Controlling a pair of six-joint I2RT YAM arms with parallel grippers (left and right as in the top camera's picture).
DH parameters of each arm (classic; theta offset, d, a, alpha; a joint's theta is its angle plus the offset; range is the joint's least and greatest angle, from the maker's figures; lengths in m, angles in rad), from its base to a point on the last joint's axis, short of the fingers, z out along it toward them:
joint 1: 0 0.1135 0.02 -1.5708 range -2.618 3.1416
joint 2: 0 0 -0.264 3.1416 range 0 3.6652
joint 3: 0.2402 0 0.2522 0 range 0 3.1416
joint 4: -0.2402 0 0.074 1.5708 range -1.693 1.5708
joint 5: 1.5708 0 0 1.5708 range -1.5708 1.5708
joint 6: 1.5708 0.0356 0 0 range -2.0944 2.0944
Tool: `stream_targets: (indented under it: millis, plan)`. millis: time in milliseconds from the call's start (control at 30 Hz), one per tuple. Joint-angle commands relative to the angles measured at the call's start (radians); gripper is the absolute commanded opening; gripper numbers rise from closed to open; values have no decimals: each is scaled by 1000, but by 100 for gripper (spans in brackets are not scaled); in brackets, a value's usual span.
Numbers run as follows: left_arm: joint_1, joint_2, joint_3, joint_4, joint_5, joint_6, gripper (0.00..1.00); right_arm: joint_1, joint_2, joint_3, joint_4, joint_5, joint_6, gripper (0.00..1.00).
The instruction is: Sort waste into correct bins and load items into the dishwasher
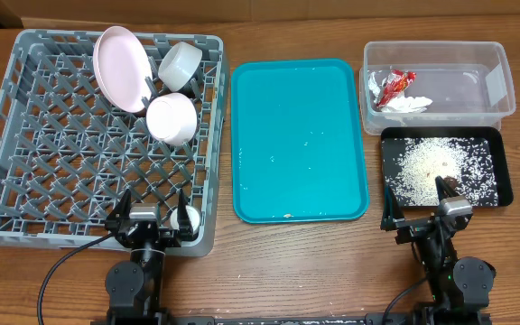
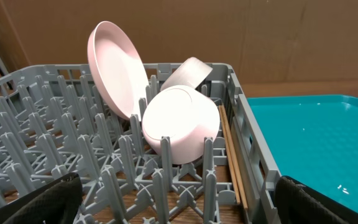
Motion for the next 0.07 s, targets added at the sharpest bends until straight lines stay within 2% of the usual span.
stream_targets:
  millis: [0,33]
  plan:
    - [5,-11,-4,3,-10,22,100,2,-12,-11,6,-7,-4,100]
    - [5,-11,-4,3,-10,22,100,2,-12,-11,6,-7,-4,100]
